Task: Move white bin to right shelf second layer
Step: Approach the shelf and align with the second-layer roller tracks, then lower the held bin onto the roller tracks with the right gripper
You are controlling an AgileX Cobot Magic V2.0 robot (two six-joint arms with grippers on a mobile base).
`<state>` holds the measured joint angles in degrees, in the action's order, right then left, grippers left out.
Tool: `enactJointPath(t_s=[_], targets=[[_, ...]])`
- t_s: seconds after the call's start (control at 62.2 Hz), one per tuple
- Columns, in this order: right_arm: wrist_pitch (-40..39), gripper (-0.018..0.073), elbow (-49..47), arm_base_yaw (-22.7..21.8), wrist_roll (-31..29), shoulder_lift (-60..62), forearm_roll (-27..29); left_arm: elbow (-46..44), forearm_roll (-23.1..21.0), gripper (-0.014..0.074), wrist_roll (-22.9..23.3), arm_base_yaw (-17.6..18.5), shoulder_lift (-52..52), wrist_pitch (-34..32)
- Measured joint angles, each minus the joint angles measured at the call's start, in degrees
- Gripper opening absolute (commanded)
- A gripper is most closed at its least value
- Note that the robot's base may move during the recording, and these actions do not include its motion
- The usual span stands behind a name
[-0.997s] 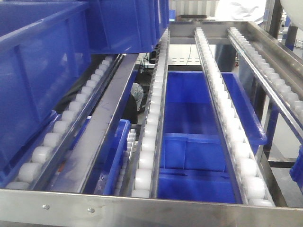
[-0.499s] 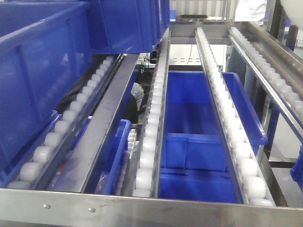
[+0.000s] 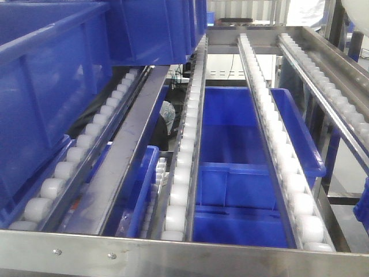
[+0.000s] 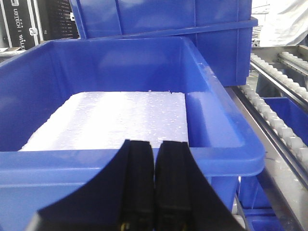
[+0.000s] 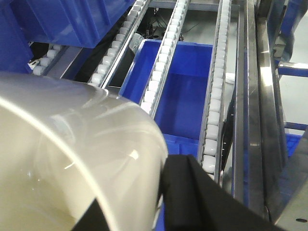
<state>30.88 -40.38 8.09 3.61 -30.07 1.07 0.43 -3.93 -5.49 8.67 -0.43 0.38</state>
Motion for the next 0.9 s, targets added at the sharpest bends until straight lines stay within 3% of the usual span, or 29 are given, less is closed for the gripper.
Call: enactJointPath(t_s=[0.257,0.515,0.676,0.901], targets=[[-1.46,0.0052,0.00,0.00,0.00,-1.28,0.00,0.00,0.00,0.0085,0.00,0.00,0.00,0.00],[-2.95,0.0052,0.00,0.00,0.00,-12.13,7.94,0.00,0.00,0.0085,0.00,0.00,0.00,0.00],[-2.95,0.0052,-0.37,0.11,0.00,-20.95,9.76,0.00,0.00,0.0085,0.00,0.00,0.00,0.00],[-2.95,0.0052,-4.05,4.38,0.00,-31.72,9.87,0.00,0.00,0.0085,0.00,0.00,0.00,0.00]])
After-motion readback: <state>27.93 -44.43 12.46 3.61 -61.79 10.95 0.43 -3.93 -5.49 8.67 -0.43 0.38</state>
